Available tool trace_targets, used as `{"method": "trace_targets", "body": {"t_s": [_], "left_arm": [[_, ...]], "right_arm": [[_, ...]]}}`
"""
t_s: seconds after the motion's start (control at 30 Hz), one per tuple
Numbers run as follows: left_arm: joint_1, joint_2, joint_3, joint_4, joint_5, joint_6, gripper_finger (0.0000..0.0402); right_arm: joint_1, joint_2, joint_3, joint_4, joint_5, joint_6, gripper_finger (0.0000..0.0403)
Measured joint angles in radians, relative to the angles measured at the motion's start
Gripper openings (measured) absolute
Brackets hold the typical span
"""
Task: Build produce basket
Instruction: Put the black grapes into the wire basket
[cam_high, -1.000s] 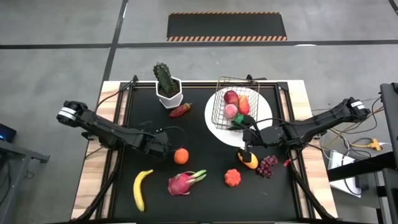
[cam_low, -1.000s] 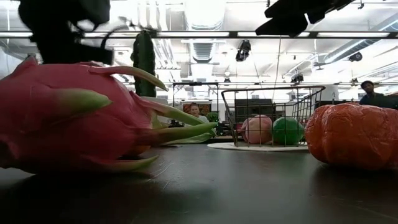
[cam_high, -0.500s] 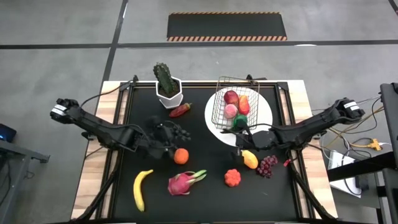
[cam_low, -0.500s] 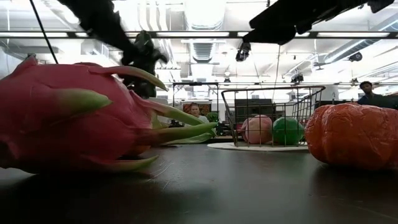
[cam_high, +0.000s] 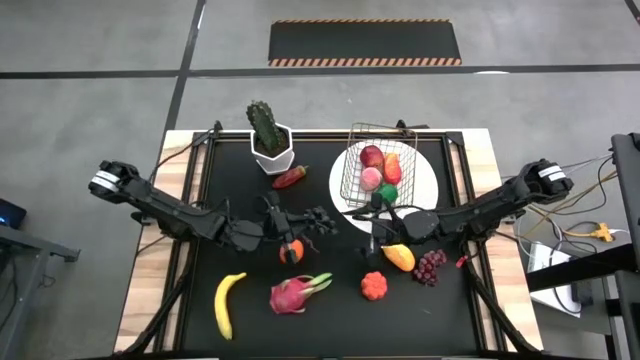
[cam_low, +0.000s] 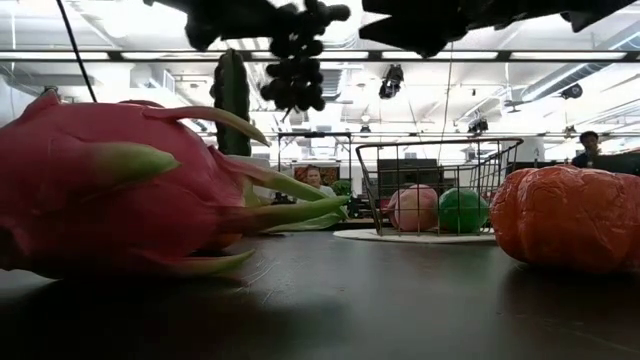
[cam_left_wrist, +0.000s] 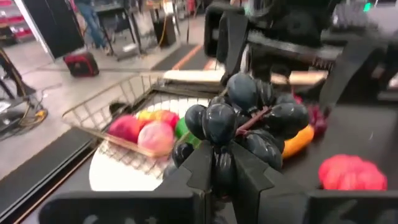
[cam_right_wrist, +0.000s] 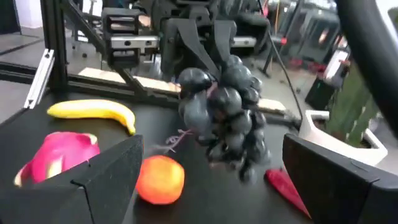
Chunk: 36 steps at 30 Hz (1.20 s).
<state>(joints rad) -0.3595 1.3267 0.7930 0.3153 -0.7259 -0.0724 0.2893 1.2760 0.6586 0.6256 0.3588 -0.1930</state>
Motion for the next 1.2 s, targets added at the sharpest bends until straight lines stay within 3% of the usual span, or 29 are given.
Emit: {"method": "trace_targets", "body": {"t_s": [0.23,0.57,0.7,1.0,1.2], "left_arm": [[0.0,0.094,-0.005,0.21,0.0,0.036,0.0017],[0.0,0.148,0.01,0.306,0.013,0.031,0.0017],[0.002,0.158,0.009,0.317,0.013,0.034,0.0017],[0.007,0.183,0.01,0.332,0.013,0.04,0.0025],[0.007,0.182,0.007,0.332,0.013,0.065,0.0052]], "right_arm": [[-0.013,0.06,0.009,0.144,0.007,-0.058,0.0366],[-0.028,0.109,0.021,0.162,0.008,-0.099,0.0346],[-0.028,0.114,0.022,0.173,0.008,-0.115,0.0295],[-0.028,0.106,0.022,0.191,0.008,-0.132,0.0132],[-0.028,0.108,0.022,0.19,0.007,-0.135,0.006]]}}
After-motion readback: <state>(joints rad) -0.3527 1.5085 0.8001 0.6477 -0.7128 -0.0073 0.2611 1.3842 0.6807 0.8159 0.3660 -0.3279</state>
